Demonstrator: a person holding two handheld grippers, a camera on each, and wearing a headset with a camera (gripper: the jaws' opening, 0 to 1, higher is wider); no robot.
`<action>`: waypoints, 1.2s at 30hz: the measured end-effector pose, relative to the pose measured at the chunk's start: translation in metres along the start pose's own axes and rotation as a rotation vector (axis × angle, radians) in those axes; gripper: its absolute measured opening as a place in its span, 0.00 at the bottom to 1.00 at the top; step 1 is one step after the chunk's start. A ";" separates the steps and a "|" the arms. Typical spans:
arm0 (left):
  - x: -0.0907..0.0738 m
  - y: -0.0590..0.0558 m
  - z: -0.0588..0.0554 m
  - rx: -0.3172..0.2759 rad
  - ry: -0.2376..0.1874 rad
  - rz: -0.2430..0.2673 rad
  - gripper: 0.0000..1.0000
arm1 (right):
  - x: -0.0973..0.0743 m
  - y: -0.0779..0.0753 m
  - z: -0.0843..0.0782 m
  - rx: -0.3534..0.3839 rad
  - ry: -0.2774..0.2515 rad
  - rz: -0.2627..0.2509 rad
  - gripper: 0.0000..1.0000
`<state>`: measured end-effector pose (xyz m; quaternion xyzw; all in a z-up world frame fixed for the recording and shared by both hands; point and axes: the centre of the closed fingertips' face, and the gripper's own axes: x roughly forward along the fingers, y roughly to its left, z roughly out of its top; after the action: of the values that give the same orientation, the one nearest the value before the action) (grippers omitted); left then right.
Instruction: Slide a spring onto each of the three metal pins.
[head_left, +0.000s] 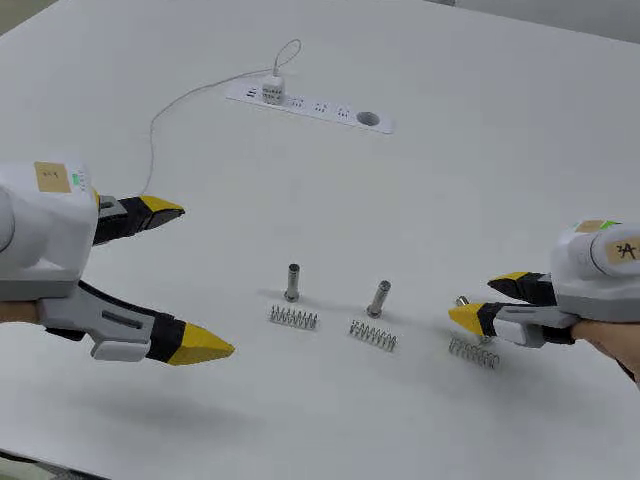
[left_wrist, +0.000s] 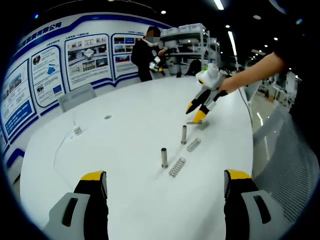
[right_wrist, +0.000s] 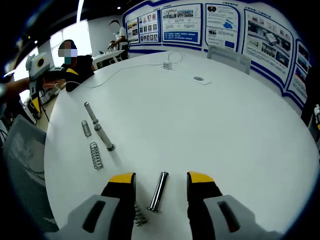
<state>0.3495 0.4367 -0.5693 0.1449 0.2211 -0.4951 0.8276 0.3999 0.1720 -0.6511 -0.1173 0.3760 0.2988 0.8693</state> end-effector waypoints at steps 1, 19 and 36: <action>0.000 0.001 0.000 0.000 0.000 0.003 0.99 | 0.003 -0.001 -0.001 0.004 0.003 -0.004 0.40; -0.006 0.004 -0.001 0.008 -0.004 0.023 0.99 | 0.018 0.000 -0.009 0.087 0.068 -0.029 0.26; -0.006 0.005 0.004 0.022 -0.016 0.035 0.99 | 0.016 -0.004 -0.012 0.098 0.142 -0.085 0.16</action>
<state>0.3520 0.4415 -0.5630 0.1539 0.2064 -0.4842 0.8362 0.4038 0.1704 -0.6714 -0.1115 0.4456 0.2337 0.8569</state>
